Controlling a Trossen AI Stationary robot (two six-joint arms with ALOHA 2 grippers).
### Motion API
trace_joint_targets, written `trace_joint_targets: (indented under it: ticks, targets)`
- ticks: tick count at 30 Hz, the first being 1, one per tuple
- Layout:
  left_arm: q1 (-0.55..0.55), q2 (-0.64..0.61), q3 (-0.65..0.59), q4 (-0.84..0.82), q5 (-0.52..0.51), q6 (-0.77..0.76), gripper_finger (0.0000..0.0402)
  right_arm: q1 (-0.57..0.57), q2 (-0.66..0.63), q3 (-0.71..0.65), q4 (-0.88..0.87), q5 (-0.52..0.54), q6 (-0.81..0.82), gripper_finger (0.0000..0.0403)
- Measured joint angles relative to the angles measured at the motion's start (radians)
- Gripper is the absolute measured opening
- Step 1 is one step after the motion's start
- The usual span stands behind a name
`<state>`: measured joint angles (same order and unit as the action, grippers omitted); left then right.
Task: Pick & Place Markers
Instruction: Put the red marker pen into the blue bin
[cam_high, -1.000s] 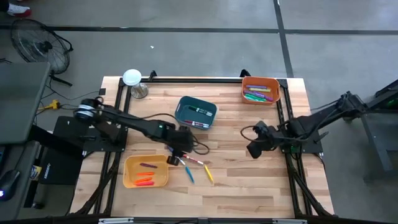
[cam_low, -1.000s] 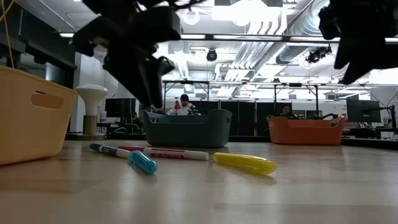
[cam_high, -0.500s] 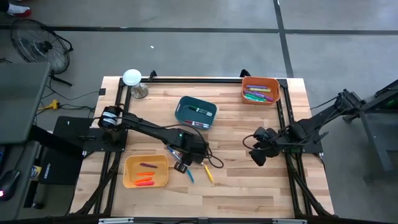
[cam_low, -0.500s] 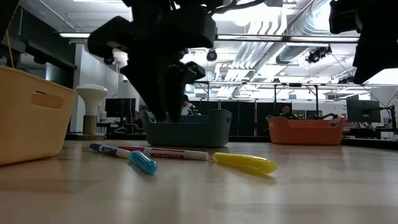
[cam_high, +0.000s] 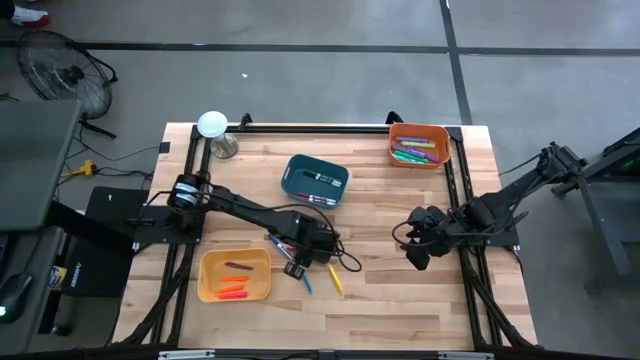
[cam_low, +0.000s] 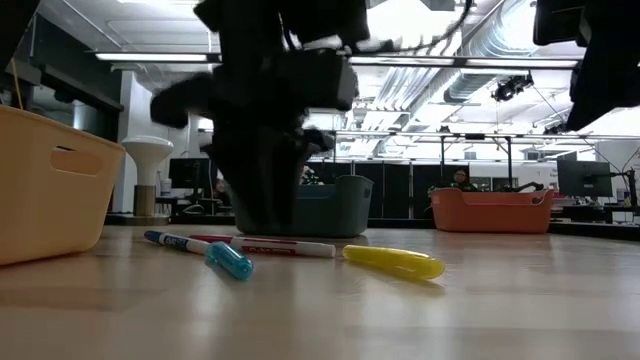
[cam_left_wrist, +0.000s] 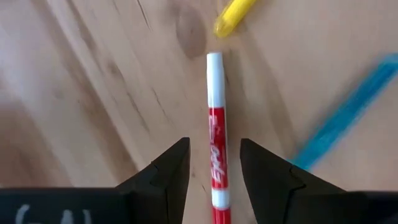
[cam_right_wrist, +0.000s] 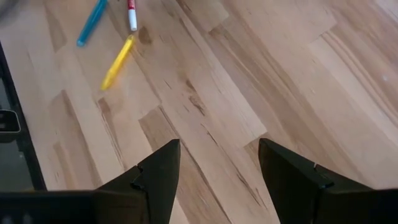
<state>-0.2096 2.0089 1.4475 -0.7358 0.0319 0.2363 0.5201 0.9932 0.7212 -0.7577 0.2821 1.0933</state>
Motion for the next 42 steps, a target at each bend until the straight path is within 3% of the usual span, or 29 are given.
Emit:
trace_joint_targets:
  ticks: [17, 30, 42]
  targets:
    - [0.000, 0.038, -0.002, 0.047, -0.047, -0.004, 0.0135, 0.000, 0.000, 0.000, 0.000, -0.003, -0.037, 0.0206]
    - [0.001, 0.118, 0.005, 0.013, 0.027, -0.064, 0.0019, 0.000, 0.000, 0.000, 0.004, -0.003, -0.022, 0.0206]
    - [0.033, 0.120, 0.055, -0.034, 0.006, -0.145, 0.0018, 0.000, 0.000, 0.000, 0.019, -0.003, -0.021, 0.0206]
